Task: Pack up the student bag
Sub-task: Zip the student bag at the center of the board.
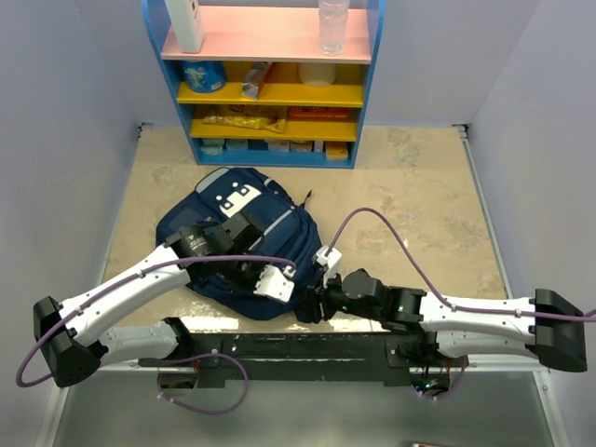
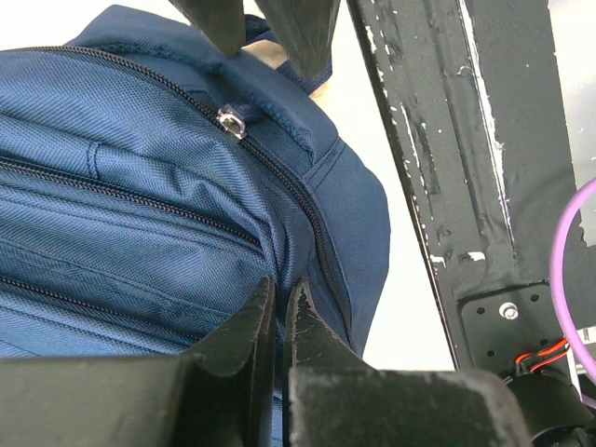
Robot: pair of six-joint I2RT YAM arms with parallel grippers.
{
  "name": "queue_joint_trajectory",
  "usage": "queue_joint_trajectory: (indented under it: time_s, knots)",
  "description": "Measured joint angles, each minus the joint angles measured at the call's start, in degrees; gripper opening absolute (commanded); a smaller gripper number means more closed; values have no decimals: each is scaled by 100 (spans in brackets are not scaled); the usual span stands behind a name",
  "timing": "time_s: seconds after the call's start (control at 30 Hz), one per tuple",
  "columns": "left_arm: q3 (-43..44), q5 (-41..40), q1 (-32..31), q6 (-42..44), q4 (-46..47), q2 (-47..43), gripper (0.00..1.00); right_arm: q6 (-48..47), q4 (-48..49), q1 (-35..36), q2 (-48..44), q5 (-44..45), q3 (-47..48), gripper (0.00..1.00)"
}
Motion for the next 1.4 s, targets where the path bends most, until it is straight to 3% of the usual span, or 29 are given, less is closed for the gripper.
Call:
queue_joint_trajectory:
  time_s: [0.27,0.47,0.6,0.9,1.1,1.23,1.4]
  knots:
    - [192,2,20,-105,-55,74,0,0,719,190,348,778,-234,46]
    - [192,4,33,-105,-90,74,0,-127,778,273,-234,1178,-243,41]
    - [192,4,33,-111,-87,72,0,-170,929,271,-417,1292,-243,40]
    - [192,2,33,-151,-85,72,0,-63,1259,275,153,1200,-527,35]
    - [192,7,33,-155,-85,72,0,61,1574,278,184,1202,-713,37]
    - [192,9,33,-160,-92,74,0,101,1886,302,459,1202,-723,47]
    - [192,-2,35,-160,-146,76,0,46,2218,448,883,1296,-660,45]
